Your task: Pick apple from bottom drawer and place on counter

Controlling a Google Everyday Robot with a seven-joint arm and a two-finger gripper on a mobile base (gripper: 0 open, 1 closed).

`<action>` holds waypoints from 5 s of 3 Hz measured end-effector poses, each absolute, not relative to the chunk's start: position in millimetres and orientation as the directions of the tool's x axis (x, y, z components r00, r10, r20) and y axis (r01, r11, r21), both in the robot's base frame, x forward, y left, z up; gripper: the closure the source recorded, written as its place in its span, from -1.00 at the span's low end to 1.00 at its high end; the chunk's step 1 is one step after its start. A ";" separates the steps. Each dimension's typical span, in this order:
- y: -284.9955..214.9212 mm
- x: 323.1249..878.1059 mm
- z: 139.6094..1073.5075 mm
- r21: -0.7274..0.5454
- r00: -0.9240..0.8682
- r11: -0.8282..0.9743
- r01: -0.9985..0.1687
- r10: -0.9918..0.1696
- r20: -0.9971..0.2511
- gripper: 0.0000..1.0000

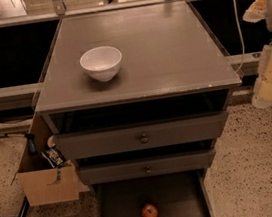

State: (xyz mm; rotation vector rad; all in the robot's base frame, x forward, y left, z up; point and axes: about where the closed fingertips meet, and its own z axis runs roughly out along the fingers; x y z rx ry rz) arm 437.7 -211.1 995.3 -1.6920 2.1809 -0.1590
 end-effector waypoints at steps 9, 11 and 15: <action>-109.4 354.5 678.0 0.174 -0.338 0.297 -0.939 -0.695 -0.634 -1.00; -100.6 350.7 591.7 0.249 -0.364 0.268 -0.931 -0.609 -0.705 -1.00; -65.3 353.8 465.4 0.338 -0.424 0.256 -0.906 -0.545 -0.723 -1.00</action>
Offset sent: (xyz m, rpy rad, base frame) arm -0.0135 0.0184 -0.0152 -0.0120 0.0141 0.0541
